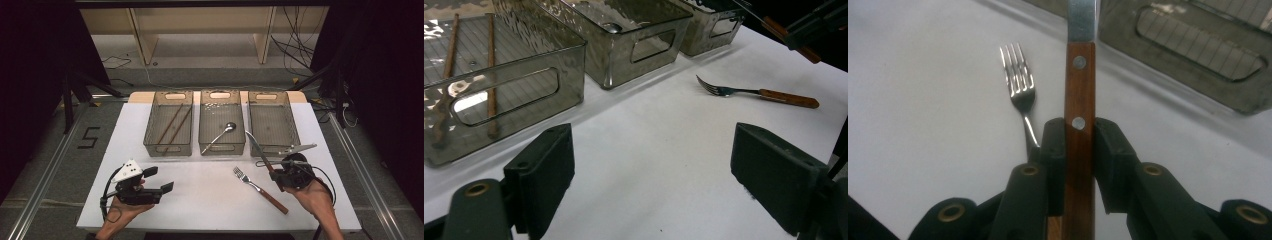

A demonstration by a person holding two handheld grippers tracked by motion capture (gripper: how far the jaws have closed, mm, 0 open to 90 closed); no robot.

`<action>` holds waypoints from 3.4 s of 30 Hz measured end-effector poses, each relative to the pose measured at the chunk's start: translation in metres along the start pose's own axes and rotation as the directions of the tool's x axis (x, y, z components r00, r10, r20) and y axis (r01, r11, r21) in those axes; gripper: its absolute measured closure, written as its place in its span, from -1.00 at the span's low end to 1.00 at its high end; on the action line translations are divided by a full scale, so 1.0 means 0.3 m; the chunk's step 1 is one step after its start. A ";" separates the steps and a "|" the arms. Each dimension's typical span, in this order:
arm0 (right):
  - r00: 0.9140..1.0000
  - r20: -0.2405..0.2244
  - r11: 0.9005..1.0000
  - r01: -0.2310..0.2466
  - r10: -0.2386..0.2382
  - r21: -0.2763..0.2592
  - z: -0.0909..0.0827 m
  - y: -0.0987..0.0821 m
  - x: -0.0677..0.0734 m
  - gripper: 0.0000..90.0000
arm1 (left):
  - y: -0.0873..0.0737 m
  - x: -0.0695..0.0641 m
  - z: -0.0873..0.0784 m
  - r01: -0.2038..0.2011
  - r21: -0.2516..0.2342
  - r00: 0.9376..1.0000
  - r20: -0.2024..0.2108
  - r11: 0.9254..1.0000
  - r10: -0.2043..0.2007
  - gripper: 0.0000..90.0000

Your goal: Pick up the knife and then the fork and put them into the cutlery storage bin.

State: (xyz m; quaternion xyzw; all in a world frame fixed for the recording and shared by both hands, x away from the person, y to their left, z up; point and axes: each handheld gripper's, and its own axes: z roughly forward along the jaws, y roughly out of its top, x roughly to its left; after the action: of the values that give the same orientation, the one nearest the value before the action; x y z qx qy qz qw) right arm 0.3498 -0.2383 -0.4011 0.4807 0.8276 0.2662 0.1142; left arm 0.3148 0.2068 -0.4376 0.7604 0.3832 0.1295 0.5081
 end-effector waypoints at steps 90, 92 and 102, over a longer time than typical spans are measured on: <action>0.964 0.133 0.972 -0.234 0.229 0.023 0.220 0.395 -0.266 0.70 | -0.021 0.039 -0.044 0.034 -0.085 0.999 -0.037 0.996 -0.037 -0.62; 0.963 0.134 0.970 -0.241 0.235 0.032 0.225 0.395 -0.265 0.70 | -0.021 0.039 -0.045 0.033 -0.086 0.999 -0.036 0.996 -0.037 -0.62; 0.965 0.066 0.965 -0.256 0.252 0.052 0.252 0.386 -0.267 0.37 | -0.021 0.037 -0.044 0.032 -0.077 0.999 -0.030 0.997 -0.034 -0.63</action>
State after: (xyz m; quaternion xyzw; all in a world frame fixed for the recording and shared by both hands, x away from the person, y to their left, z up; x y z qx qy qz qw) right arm 0.5095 -0.2362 -0.4056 0.5937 0.7630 0.2394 0.0891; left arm 0.3119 0.2249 -0.4392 0.7319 0.3982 0.1476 0.5328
